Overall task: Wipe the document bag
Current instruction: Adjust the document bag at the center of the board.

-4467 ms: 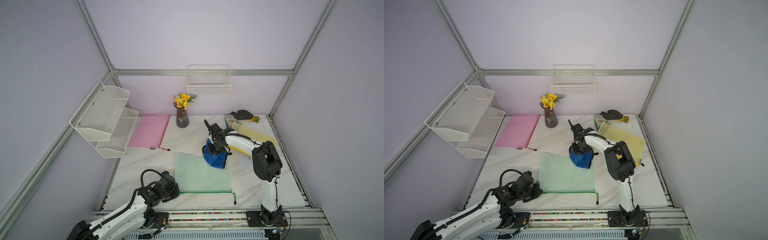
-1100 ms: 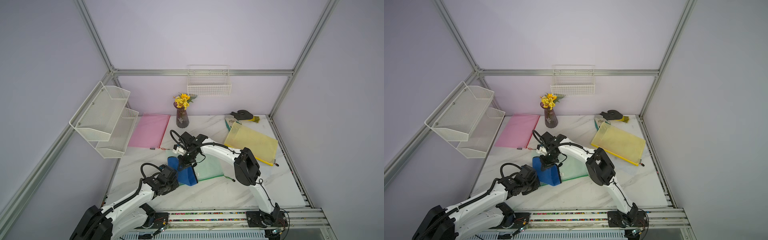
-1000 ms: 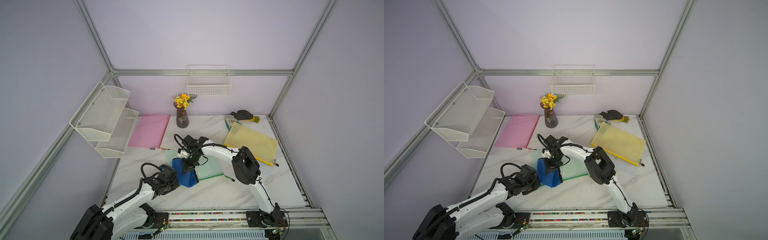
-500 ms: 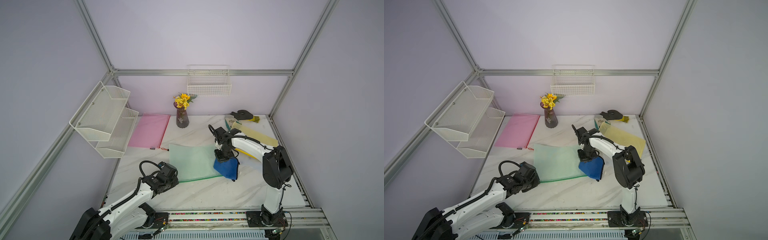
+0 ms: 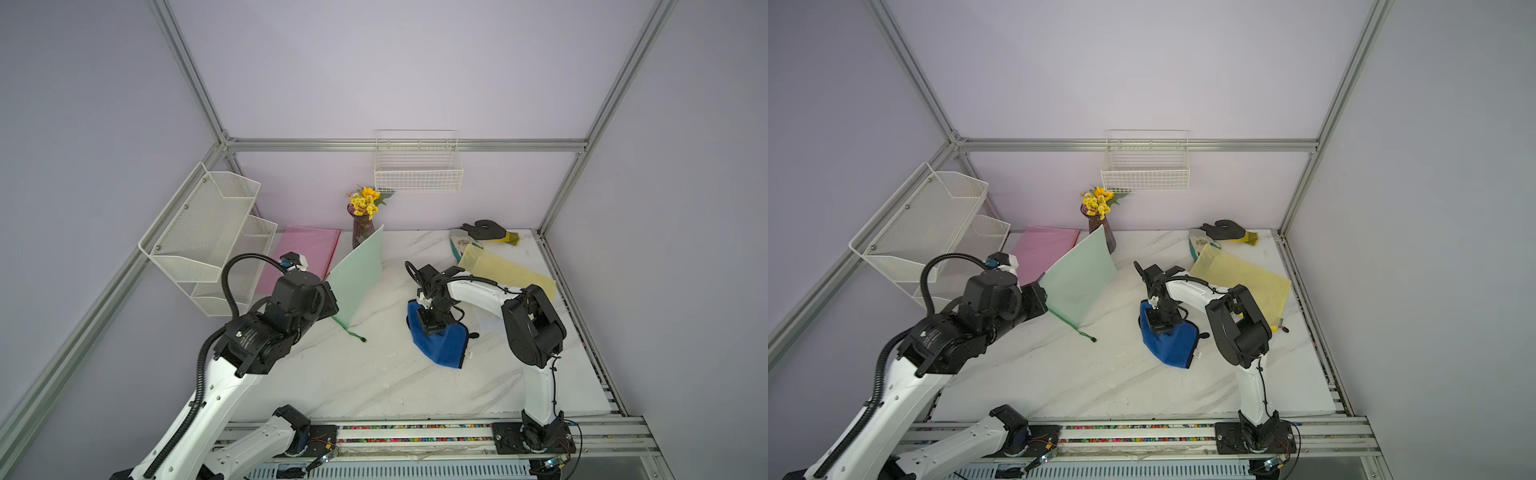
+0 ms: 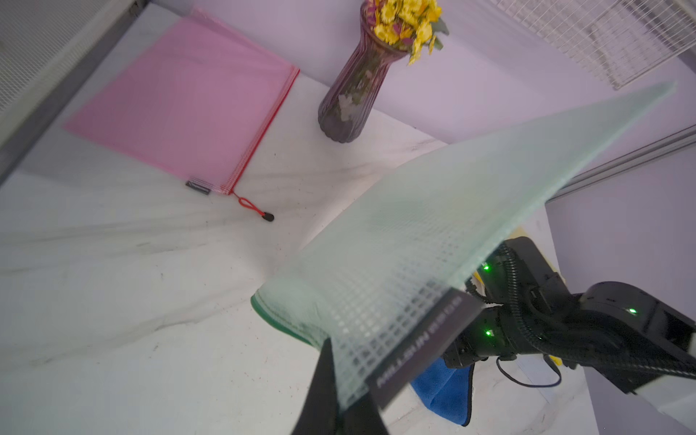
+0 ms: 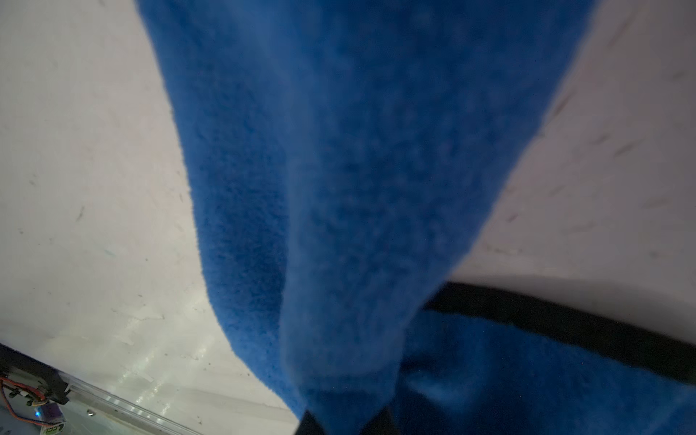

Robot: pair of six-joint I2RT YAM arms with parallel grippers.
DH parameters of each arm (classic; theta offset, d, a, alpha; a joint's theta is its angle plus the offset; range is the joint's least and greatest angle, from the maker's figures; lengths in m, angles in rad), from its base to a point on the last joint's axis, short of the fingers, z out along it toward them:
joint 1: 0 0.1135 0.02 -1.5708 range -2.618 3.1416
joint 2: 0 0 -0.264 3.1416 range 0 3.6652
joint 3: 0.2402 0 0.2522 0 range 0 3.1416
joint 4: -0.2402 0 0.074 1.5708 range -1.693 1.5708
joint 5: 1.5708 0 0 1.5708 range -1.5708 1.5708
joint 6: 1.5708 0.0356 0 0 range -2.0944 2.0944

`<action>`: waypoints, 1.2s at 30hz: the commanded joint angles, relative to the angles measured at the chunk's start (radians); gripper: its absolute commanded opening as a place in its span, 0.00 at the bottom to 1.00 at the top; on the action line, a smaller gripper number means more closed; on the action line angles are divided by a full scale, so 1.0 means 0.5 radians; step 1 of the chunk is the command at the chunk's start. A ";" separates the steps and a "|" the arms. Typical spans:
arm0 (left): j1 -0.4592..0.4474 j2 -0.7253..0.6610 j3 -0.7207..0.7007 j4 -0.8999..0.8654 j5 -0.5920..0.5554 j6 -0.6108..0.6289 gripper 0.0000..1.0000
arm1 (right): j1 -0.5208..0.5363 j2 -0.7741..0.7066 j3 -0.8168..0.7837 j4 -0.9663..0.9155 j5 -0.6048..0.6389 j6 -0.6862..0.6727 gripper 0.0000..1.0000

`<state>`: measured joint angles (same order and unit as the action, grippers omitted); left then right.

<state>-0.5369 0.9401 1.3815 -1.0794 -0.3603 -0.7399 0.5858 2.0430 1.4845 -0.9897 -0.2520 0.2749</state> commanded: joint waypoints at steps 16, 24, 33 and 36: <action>-0.032 0.133 0.144 -0.244 0.076 0.299 0.00 | -0.084 -0.048 0.042 0.069 -0.017 0.091 0.00; -0.376 0.304 -0.744 0.729 0.695 -0.238 0.00 | -0.185 -0.181 0.240 -0.003 0.020 0.096 0.00; -0.434 0.819 -0.798 1.070 1.255 -0.190 0.00 | -0.209 -0.191 0.416 -0.065 0.120 0.090 0.00; -0.457 0.927 -0.721 1.121 1.377 -0.127 0.46 | -0.206 -0.212 0.480 -0.118 0.184 0.036 0.00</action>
<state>-0.7536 1.3933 0.9703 -0.6121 0.2073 -0.8234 0.4843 1.9797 1.6867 -1.0111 -0.2039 0.3088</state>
